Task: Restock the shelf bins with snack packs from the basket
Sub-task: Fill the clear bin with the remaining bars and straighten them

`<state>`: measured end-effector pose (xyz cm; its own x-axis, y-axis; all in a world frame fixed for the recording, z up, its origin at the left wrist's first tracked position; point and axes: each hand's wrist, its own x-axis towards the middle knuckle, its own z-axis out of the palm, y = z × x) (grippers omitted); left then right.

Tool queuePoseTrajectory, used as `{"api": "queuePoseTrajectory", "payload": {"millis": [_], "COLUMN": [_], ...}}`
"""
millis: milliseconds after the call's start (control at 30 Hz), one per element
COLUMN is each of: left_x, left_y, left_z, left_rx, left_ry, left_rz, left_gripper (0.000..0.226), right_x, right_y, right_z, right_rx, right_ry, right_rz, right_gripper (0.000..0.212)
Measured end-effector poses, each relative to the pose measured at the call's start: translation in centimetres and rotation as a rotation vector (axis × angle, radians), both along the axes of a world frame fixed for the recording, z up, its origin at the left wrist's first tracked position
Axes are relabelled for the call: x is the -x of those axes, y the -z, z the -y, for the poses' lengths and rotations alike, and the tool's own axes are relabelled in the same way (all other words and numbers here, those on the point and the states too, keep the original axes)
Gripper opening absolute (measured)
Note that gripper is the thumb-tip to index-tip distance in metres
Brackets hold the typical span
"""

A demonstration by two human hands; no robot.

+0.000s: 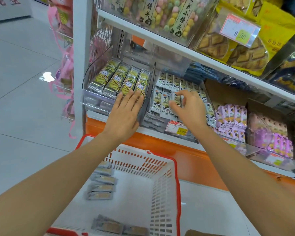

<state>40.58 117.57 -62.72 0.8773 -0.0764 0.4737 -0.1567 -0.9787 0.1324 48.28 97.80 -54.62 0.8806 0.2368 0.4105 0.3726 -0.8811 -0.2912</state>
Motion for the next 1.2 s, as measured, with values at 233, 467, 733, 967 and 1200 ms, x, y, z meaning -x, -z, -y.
{"api": "queuePoseTrajectory", "payload": {"millis": [233, 467, 733, 967, 1200], "left_x": [4.8, 9.9, 12.5, 12.1, 12.0], "left_y": [3.8, 12.4, 19.8, 20.8, 21.2], "left_z": [-3.0, -7.7, -11.5, -11.8, -11.7], "left_rx": [-0.003, -0.023, -0.041, 0.081, 0.148], "left_ry": [0.03, -0.15, -0.18, -0.142, -0.141], "left_rz": [0.055, -0.297, -0.592, -0.541, -0.499], "left_gripper": [0.061, 0.07, 0.075, 0.073, 0.069], "right_x": [6.6, 10.1, 11.4, 11.7, 12.9], "right_y": [5.0, 18.0, 29.1, 35.7, 40.2], "right_z": [-4.8, -7.4, -7.0, -8.5, -9.8], "right_rx": [-0.295, -0.045, 0.161, 0.315, 0.478], "right_ry": [-0.467, -0.454, -0.406, -0.432, -0.397], "right_rz": [0.022, -0.448, -0.802, -0.967, -1.018], "right_gripper": [0.011, 0.02, 0.028, 0.033, 0.041]}}
